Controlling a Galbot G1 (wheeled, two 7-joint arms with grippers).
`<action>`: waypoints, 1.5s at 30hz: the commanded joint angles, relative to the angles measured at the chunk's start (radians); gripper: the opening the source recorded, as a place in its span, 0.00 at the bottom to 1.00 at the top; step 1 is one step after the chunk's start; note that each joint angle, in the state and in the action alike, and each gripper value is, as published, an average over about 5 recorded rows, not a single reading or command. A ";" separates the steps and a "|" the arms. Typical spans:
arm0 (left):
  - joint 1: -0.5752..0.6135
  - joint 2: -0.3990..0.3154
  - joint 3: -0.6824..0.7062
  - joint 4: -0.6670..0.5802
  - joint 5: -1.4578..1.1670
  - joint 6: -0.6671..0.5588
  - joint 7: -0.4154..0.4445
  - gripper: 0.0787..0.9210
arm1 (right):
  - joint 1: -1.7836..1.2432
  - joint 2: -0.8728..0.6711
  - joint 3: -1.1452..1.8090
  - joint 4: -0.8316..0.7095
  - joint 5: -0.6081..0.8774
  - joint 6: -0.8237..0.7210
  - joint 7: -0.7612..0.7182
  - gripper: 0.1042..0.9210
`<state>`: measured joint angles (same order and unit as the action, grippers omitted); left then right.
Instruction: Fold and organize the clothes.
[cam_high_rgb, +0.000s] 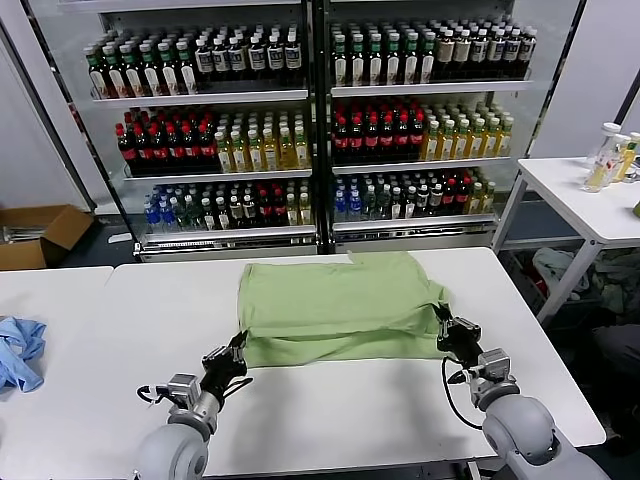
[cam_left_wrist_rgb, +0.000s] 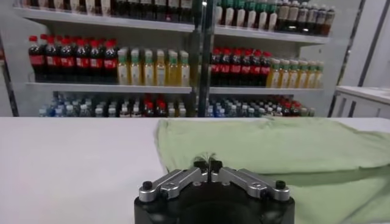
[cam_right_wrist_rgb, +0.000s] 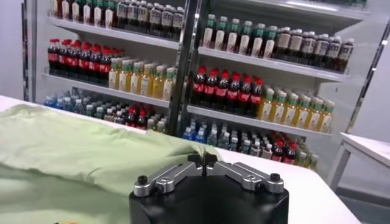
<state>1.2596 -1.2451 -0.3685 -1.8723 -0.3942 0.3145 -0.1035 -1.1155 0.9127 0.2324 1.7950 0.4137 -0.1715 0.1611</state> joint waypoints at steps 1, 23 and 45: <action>-0.063 -0.015 0.024 0.073 0.032 -0.007 -0.018 0.01 | 0.035 0.014 -0.030 -0.045 -0.017 0.000 0.000 0.01; -0.055 -0.045 0.011 0.107 0.074 -0.005 -0.063 0.16 | 0.039 0.045 -0.036 -0.027 -0.050 -0.078 -0.019 0.27; 0.020 -0.030 0.016 0.060 0.032 0.061 -0.067 0.87 | -0.224 0.064 0.211 0.045 0.053 -0.200 0.037 0.88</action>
<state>1.2761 -1.2784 -0.3594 -1.8121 -0.3561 0.3583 -0.1668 -1.2759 0.9669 0.3802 1.8346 0.4099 -0.3148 0.1863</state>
